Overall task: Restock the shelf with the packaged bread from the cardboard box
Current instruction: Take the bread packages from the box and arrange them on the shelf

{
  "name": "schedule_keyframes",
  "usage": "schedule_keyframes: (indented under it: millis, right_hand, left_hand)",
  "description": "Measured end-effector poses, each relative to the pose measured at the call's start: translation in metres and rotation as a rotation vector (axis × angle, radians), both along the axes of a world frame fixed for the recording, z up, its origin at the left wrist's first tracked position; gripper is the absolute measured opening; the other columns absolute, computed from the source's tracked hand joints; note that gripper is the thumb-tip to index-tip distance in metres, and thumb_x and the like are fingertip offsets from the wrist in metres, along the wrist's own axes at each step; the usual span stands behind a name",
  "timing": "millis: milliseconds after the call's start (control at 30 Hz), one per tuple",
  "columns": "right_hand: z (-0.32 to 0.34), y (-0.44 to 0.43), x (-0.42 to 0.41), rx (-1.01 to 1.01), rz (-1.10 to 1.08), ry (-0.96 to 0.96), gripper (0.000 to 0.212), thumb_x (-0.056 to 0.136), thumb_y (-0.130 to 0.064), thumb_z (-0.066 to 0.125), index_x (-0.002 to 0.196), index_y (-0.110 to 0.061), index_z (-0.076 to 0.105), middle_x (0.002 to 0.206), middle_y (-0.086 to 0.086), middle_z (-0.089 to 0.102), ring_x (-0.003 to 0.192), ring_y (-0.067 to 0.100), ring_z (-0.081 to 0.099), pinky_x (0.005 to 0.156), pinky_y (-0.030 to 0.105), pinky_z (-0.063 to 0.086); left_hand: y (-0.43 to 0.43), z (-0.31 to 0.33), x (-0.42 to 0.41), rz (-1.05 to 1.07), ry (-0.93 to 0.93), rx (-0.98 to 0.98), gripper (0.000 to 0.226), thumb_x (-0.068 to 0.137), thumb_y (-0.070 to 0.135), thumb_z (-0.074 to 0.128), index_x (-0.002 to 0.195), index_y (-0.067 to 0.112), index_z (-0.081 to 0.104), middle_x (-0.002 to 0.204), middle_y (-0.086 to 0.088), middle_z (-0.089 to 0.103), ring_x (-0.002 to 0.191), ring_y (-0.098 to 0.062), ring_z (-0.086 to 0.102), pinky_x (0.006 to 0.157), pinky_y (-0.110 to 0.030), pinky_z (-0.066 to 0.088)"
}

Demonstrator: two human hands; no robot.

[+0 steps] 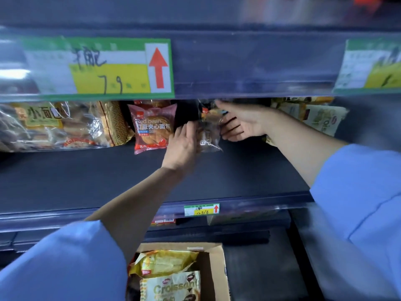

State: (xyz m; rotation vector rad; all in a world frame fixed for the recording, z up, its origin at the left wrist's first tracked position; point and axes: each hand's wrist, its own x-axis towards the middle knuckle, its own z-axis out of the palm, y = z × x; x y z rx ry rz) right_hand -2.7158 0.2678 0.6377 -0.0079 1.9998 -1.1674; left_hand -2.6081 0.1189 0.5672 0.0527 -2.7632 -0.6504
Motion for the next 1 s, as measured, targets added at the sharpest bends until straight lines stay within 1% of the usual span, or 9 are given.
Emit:
schedule_keyframes:
  millis: [167, 300, 367, 467, 500, 567, 667, 900, 1000]
  right_hand:
    - [0.001, -0.003, 0.014, 0.026, 0.032, -0.046, 0.024, 0.09, -0.039, 0.059, 0.086, -0.015, 0.057, 0.078, 0.007, 0.059, 0.071, 0.018, 0.058, 0.067, 0.028, 0.049]
    - [-0.007, -0.002, 0.017, 0.0, -0.021, -0.049, 0.02, 0.09, -0.035, 0.06, 0.083, -0.016, 0.057, 0.078, 0.005, 0.058, 0.071, 0.018, 0.057, 0.065, 0.028, 0.049]
    - [-0.008, 0.002, 0.015, -0.038, -0.053, -0.036, 0.021, 0.089, -0.038, 0.06, 0.085, -0.018, 0.058, 0.083, 0.005, 0.059, 0.076, 0.018, 0.057, 0.068, 0.027, 0.049]
    - [-0.007, 0.01, 0.01, -0.07, -0.064, -0.017, 0.027, 0.087, -0.046, 0.06, 0.092, -0.02, 0.059, 0.089, 0.002, 0.061, 0.084, 0.016, 0.056, 0.069, 0.025, 0.046]
    - [-0.007, 0.012, 0.009, -0.065, -0.058, -0.01, 0.027, 0.086, -0.048, 0.059, 0.091, -0.021, 0.059, 0.089, 0.001, 0.062, 0.085, 0.015, 0.055, 0.07, 0.025, 0.045]
    - [-0.007, 0.013, 0.008, -0.054, -0.045, -0.008, 0.028, 0.087, -0.049, 0.057, 0.089, -0.021, 0.06, 0.091, 0.001, 0.064, 0.087, 0.014, 0.056, 0.072, 0.025, 0.043]
    - [-0.008, 0.013, 0.006, -0.049, -0.039, -0.023, 0.029, 0.087, -0.048, 0.057, 0.091, -0.02, 0.06, 0.093, 0.003, 0.064, 0.084, 0.015, 0.059, 0.071, 0.026, 0.046]
    - [-0.012, 0.012, 0.003, -0.042, 0.037, -0.058, 0.022, 0.089, -0.04, 0.059, 0.093, -0.018, 0.061, 0.085, 0.002, 0.066, 0.075, 0.016, 0.062, 0.061, 0.027, 0.05]
    - [-0.014, 0.013, -0.001, -0.08, 0.002, 0.019, 0.006, 0.086, -0.031, 0.065, 0.088, -0.026, 0.063, 0.088, -0.004, 0.064, 0.084, 0.013, 0.056, 0.073, 0.025, 0.042]
  left_hand:
    - [0.007, -0.006, 0.002, -0.063, 0.126, -0.059, 0.064, 0.06, -0.001, 0.078, 0.105, 0.011, 0.035, 0.096, -0.022, 0.06, 0.087, -0.039, 0.06, 0.073, -0.038, 0.048]
    - [0.01, -0.008, 0.0, -0.093, 0.083, 0.034, 0.059, 0.07, 0.015, 0.076, 0.118, 0.005, 0.042, 0.116, -0.024, 0.048, 0.104, -0.042, 0.05, 0.091, -0.047, 0.045]
    - [0.012, -0.003, -0.004, 0.002, -0.009, 0.303, 0.053, 0.072, 0.016, 0.077, 0.117, 0.001, 0.051, 0.117, -0.021, 0.047, 0.106, -0.036, 0.048, 0.095, -0.045, 0.044]
    - [0.012, 0.012, -0.003, 0.07, -0.223, 1.078, 0.039, 0.069, 0.004, 0.077, 0.101, 0.001, 0.055, 0.093, -0.012, 0.064, 0.084, -0.023, 0.062, 0.07, -0.031, 0.053]
    - [0.009, 0.011, -0.005, 0.05, -0.254, 1.229, 0.03, 0.07, 0.002, 0.075, 0.094, -0.002, 0.058, 0.08, -0.008, 0.069, 0.073, -0.019, 0.066, 0.062, -0.027, 0.053]
    - [0.006, 0.009, -0.004, 0.039, -0.309, 1.288, 0.01, 0.079, 0.002, 0.069, 0.086, 0.003, 0.062, 0.067, -0.001, 0.073, 0.066, -0.016, 0.07, 0.065, -0.031, 0.05]
    - [0.005, 0.006, -0.006, 0.061, -0.368, 1.38, 0.007, 0.084, 0.006, 0.064, 0.089, 0.009, 0.06, 0.075, -0.005, 0.07, 0.082, -0.027, 0.064, 0.081, -0.044, 0.045]
    - [0.007, 0.001, -0.014, -0.007, -0.421, 1.525, 0.013, 0.092, -0.001, 0.052, 0.084, 0.008, 0.058, 0.066, -0.003, 0.067, 0.064, -0.016, 0.066, 0.071, -0.035, 0.054]
    - [0.009, 0.005, -0.016, -0.028, -0.419, 1.411, 0.023, 0.089, -0.01, 0.051, 0.079, 0.01, 0.057, 0.06, 0.003, 0.067, 0.064, -0.015, 0.066, 0.073, -0.035, 0.057]
